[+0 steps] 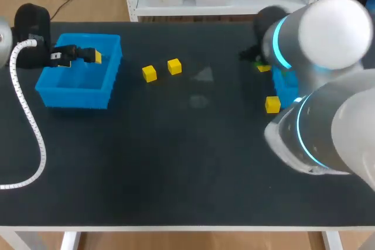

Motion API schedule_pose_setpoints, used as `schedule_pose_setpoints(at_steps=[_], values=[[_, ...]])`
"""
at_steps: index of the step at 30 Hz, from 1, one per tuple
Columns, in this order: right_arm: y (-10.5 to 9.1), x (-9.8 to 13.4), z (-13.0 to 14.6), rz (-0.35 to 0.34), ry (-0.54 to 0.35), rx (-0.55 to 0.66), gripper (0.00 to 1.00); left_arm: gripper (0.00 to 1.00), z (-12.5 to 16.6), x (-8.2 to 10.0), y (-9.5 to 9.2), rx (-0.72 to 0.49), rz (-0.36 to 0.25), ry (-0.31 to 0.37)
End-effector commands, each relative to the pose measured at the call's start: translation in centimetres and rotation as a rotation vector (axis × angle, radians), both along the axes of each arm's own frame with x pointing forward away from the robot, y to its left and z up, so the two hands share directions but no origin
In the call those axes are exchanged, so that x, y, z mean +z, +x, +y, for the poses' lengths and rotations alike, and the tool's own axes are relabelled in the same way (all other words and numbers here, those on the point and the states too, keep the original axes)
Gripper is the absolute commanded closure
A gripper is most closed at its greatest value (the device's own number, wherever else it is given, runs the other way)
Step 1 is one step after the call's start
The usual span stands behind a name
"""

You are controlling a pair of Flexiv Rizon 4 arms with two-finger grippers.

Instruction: Put the green cubes in the right bin and the yellow cubes in the left bin.

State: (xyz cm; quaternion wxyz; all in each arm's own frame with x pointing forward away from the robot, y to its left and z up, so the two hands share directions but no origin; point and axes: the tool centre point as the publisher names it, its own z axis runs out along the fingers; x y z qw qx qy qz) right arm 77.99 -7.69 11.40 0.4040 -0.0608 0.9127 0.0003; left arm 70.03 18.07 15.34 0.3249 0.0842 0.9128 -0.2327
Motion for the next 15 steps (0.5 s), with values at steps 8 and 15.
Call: schedule_pose_setpoints(at_steps=[8,15], values=[[0.7,-0.3,-7.6,0.013,-0.013,-0.096,1.00,0.00,0.3,-0.2,0.0,-0.009,-0.008,-0.013],[0.8,-1.2,-8.4,0.044,-0.016,-0.093,0.00,0.00,0.3,-0.2,0.0,-0.009,-0.008,-0.013]])
